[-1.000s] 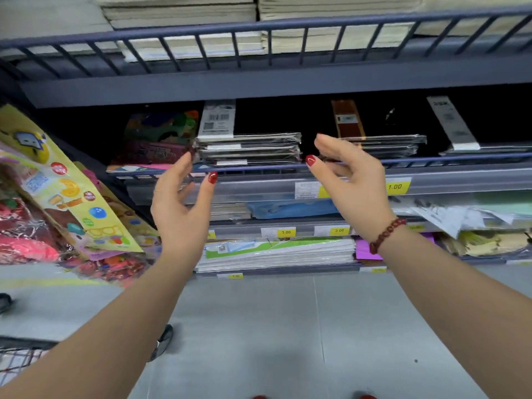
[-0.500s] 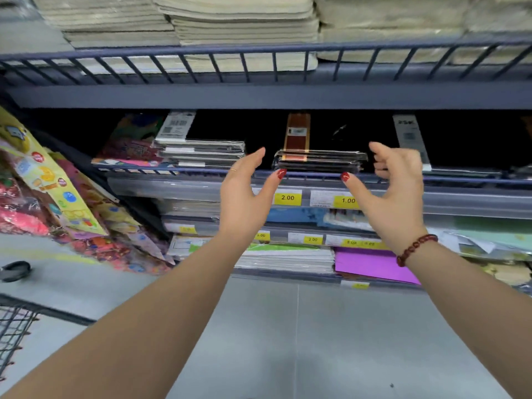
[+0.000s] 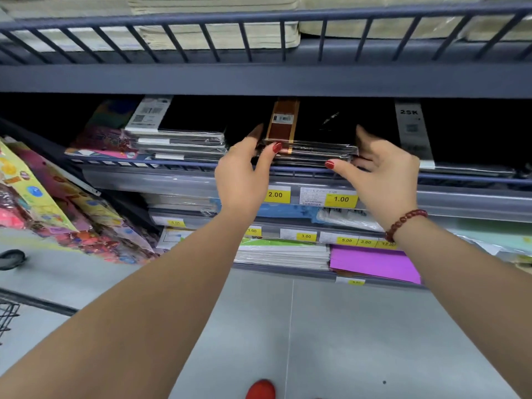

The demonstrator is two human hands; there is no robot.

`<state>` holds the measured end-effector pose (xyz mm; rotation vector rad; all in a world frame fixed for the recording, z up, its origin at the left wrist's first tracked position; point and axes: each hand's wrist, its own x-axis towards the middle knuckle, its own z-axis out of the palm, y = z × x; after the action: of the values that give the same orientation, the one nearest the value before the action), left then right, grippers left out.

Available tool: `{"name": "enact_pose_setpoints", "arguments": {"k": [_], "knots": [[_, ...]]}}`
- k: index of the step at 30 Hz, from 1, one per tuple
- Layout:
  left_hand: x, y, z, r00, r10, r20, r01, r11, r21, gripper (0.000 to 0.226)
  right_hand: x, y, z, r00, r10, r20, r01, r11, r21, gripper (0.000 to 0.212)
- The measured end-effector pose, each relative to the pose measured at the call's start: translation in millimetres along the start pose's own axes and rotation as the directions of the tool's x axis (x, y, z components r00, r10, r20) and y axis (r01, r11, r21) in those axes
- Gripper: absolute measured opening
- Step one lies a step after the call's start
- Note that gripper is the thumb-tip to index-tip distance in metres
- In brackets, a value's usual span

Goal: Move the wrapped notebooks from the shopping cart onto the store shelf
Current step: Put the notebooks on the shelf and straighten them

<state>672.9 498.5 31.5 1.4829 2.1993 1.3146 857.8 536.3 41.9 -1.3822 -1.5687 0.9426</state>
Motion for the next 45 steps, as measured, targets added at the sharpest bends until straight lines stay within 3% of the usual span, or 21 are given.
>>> {"name": "enact_pose_setpoints", "arguments": {"k": [5,7,10,17,21,27,30,32,35,40,45], "knots": [[11.3,-2.8,4.0,0.997,-0.075,-0.009,0.075,0.997,0.007,0.029,8.6,-0.3,3.8,0.998,-0.001,-0.067,-0.001,1.0,-0.031,0.068],[10.7,-4.6,2.9,0.999,-0.033,0.015,0.033,0.999,0.014,0.025,9.4,0.3,4.1,0.998,-0.003,-0.059,0.002,1.0,-0.024,0.068],[8.1,-10.7,1.8,0.997,0.019,0.07,-0.02,1.0,0.007,0.037,8.7,1.9,2.9,0.998,-0.025,-0.057,0.024,1.0,-0.021,0.061],[8.4,-13.3,0.8,0.999,0.031,0.041,-0.028,0.997,-0.07,0.029,3.7,0.2,2.7,0.996,0.003,-0.089,-0.002,1.0,0.009,0.05],[5.6,-10.7,-2.3,0.995,0.089,0.036,-0.086,0.994,-0.072,0.043,-0.2,-0.7,2.1,0.995,0.016,-0.102,-0.016,1.0,0.004,0.047],[2.5,-11.6,-2.0,0.992,0.117,0.034,-0.115,0.991,-0.073,0.034,-7.8,-5.9,4.7,0.992,-0.018,-0.127,0.006,0.995,-0.099,0.042],[-2.5,-5.0,-5.9,0.986,0.119,0.12,-0.11,0.991,-0.074,0.018,-8.1,-7.2,0.5,0.999,-0.035,-0.021,0.031,0.98,-0.194,0.055],[-6.9,-0.7,-9.1,0.974,0.128,0.189,-0.116,0.99,-0.076,0.034,-10.9,-6.1,-8.9,0.993,-0.114,0.027,0.117,0.947,-0.301,0.056],[-22.8,5.2,-12.1,0.966,0.198,0.166,-0.198,0.98,-0.018,0.054,-20.7,0.0,-36.8,0.972,-0.231,0.039,0.226,0.886,-0.406,0.048],[-46.1,33.1,13.2,0.856,0.498,0.138,-0.511,0.855,0.087,0.043,-28.7,28.4,-109.6,0.981,-0.196,0.001,0.167,0.828,-0.535,0.048],[-53.4,86.2,62.2,0.833,0.496,0.245,-0.551,0.787,0.279,0.037,-18.6,48.5,-176.0,0.995,-0.096,0.015,0.087,0.819,-0.567,0.054]]}}
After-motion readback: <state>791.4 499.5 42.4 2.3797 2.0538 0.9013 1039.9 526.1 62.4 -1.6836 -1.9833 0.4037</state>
